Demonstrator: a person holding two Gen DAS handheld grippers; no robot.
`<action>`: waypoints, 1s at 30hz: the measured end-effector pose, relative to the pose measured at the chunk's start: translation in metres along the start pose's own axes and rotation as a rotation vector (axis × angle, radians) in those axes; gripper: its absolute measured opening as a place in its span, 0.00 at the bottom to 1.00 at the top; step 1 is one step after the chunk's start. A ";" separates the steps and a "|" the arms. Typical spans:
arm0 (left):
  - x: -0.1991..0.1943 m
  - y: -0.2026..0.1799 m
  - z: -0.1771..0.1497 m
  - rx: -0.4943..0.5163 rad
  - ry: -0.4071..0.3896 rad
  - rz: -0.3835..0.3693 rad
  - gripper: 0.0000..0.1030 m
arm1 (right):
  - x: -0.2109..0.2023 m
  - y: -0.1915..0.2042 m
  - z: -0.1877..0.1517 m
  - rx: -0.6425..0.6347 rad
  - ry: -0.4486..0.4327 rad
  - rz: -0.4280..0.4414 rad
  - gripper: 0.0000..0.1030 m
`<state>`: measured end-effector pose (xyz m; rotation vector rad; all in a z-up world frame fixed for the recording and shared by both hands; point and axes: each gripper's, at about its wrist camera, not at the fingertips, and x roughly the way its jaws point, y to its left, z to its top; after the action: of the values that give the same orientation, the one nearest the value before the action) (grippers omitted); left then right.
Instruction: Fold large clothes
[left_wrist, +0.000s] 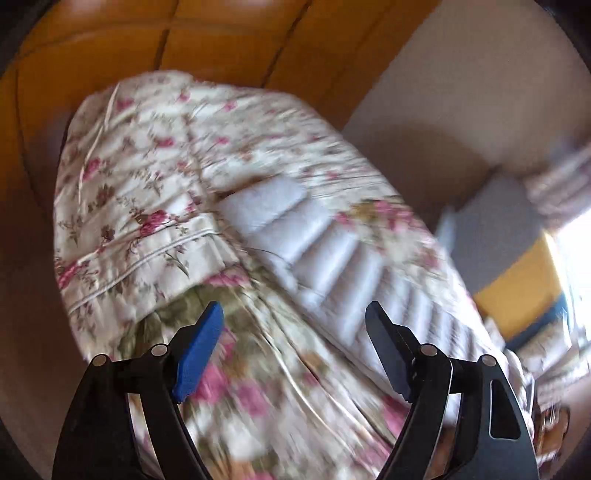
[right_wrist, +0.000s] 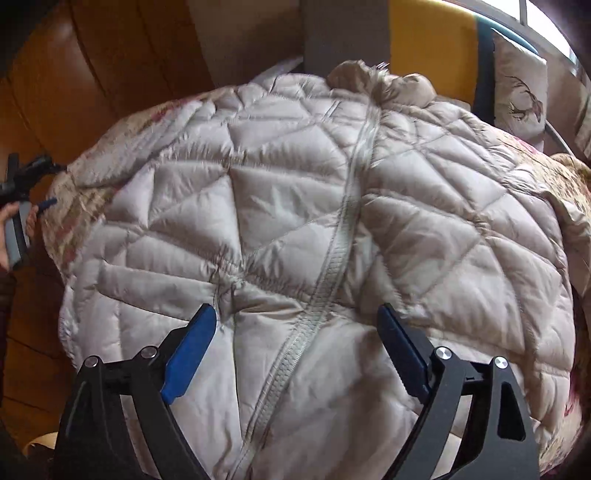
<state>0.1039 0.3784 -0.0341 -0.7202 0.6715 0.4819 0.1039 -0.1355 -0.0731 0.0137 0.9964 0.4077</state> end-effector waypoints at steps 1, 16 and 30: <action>-0.014 -0.008 -0.009 0.038 -0.016 -0.019 0.78 | -0.018 -0.017 -0.002 0.058 -0.039 0.019 0.80; -0.082 -0.166 -0.186 0.450 0.122 -0.474 0.88 | -0.153 -0.353 -0.234 1.455 -0.547 0.155 0.34; -0.018 -0.200 -0.254 0.654 0.311 -0.345 0.88 | -0.187 -0.404 -0.131 1.251 -0.658 -0.045 0.05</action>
<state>0.1147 0.0573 -0.0762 -0.2741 0.9127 -0.1787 0.0399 -0.5949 -0.0717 1.1757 0.4570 -0.3108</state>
